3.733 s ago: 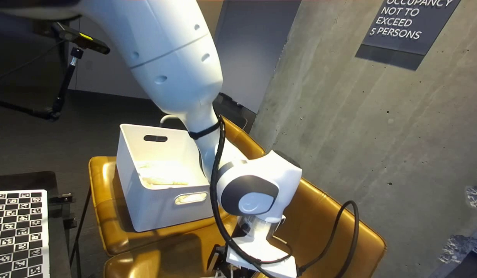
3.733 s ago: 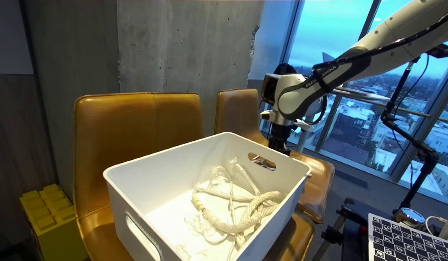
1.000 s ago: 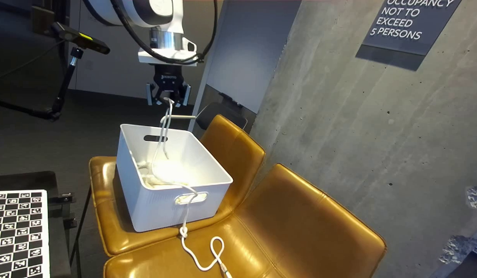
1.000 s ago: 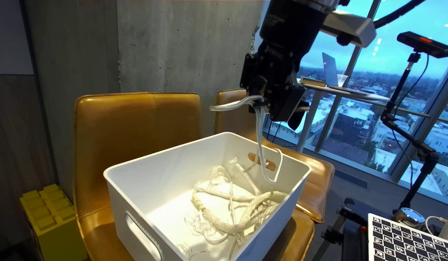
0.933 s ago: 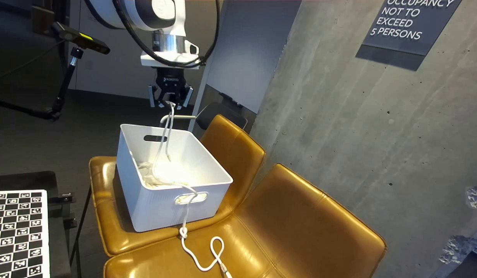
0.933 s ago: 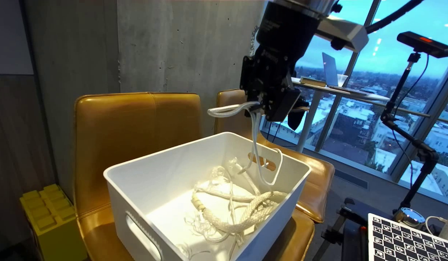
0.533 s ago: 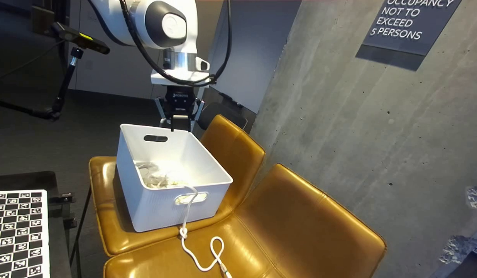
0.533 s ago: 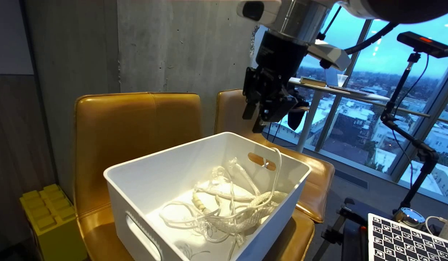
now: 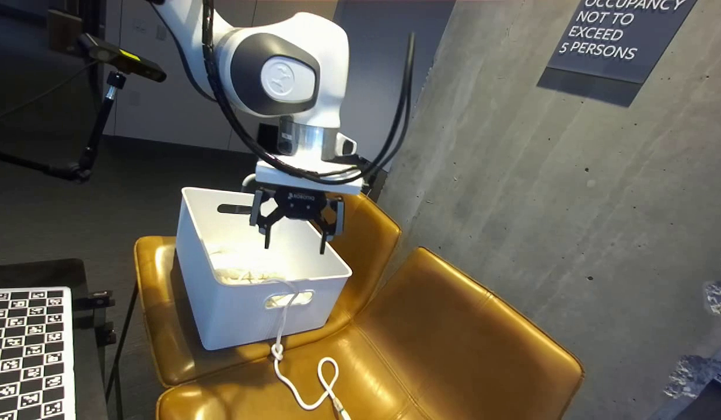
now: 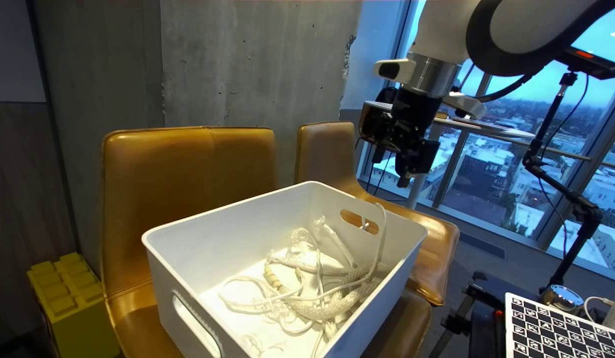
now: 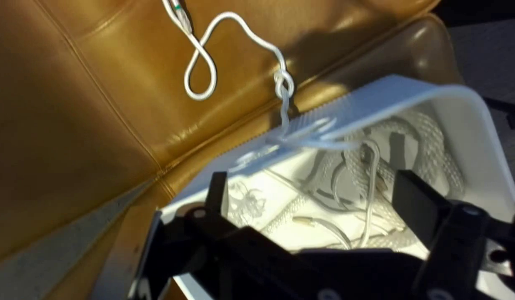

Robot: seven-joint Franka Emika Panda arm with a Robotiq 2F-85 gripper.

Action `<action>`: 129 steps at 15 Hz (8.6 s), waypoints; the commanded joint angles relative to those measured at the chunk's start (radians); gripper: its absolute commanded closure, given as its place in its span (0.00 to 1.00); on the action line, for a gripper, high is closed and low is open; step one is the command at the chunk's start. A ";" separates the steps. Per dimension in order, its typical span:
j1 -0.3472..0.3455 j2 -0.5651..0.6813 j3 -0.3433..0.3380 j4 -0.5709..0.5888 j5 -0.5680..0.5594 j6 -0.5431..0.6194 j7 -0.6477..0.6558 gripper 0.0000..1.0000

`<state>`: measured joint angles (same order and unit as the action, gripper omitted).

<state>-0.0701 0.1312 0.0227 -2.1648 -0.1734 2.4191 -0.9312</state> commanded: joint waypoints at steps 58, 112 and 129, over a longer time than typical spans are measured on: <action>0.139 -0.120 0.106 0.234 -0.012 -0.071 0.171 1.00; 0.159 -0.072 0.119 0.108 0.360 -0.143 0.161 0.00; 0.110 0.005 0.103 0.076 0.488 -0.154 -0.008 0.00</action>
<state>0.0538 0.1232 0.1271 -2.0760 0.2857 2.2678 -0.8813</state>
